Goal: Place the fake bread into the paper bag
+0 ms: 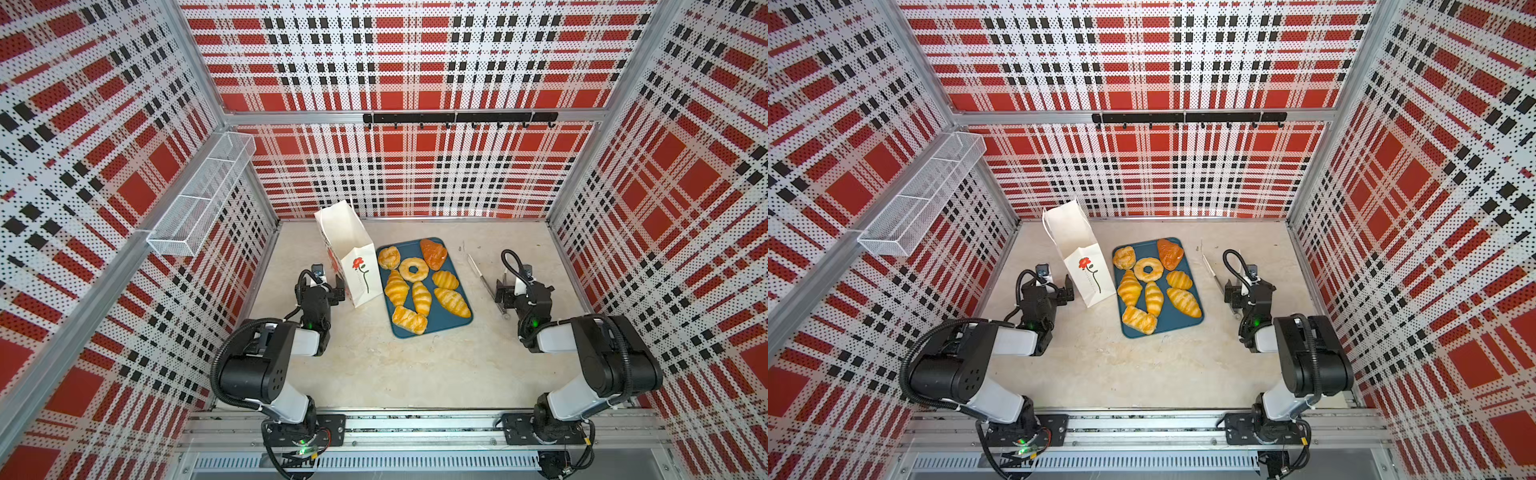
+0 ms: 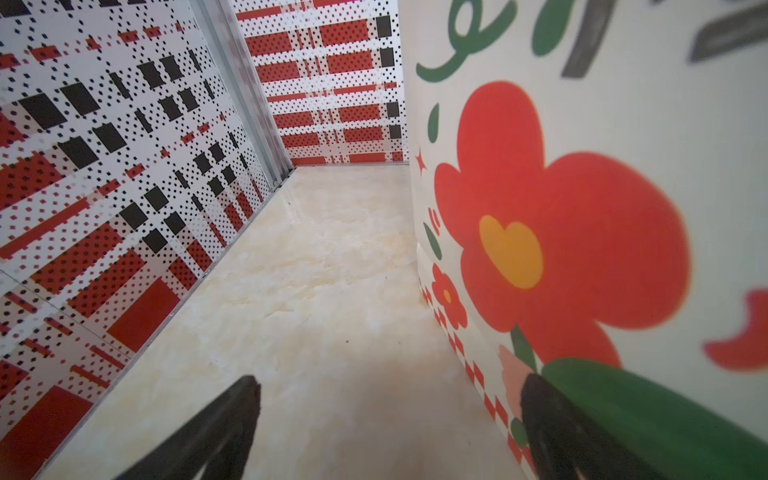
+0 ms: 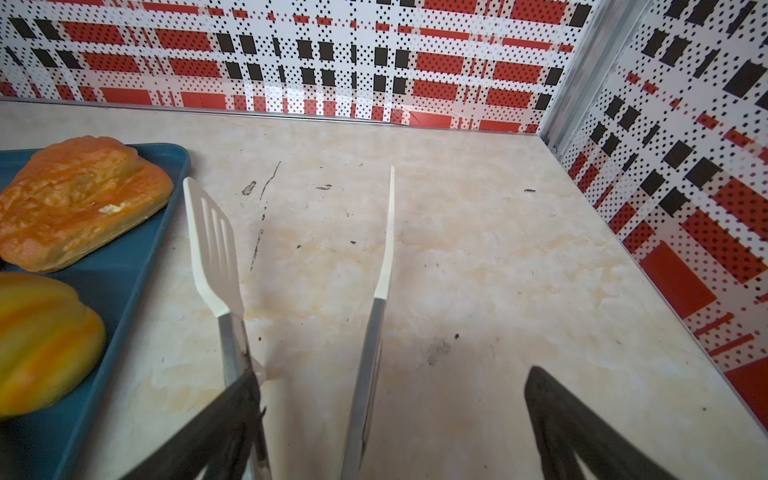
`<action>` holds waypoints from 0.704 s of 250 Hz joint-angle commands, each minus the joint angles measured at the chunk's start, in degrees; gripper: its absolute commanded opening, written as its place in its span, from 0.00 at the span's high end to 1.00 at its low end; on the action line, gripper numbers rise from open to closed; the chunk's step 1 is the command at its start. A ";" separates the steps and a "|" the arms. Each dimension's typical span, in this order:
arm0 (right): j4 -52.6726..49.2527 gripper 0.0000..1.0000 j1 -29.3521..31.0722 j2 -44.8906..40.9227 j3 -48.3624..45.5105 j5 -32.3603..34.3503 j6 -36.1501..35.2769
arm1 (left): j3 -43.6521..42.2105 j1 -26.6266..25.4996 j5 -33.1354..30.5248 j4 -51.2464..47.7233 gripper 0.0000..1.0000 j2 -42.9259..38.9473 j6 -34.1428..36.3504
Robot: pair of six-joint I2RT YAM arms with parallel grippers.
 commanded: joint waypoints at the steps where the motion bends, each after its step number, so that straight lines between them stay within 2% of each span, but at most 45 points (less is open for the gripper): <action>1: 2.22 0.00 -0.26 -0.02 1.06 -0.23 0.21 | 0.03 -0.18 -0.44 2.02 0.01 0.46 0.10; 132: 2.21 0.00 -0.32 -0.04 1.09 -0.23 0.27 | 0.14 -0.29 -0.40 2.00 0.01 0.49 0.15; 176: 2.04 0.00 -0.28 -0.01 1.01 -0.22 0.26 | 0.59 0.82 1.60 0.88 0.00 0.29 -0.51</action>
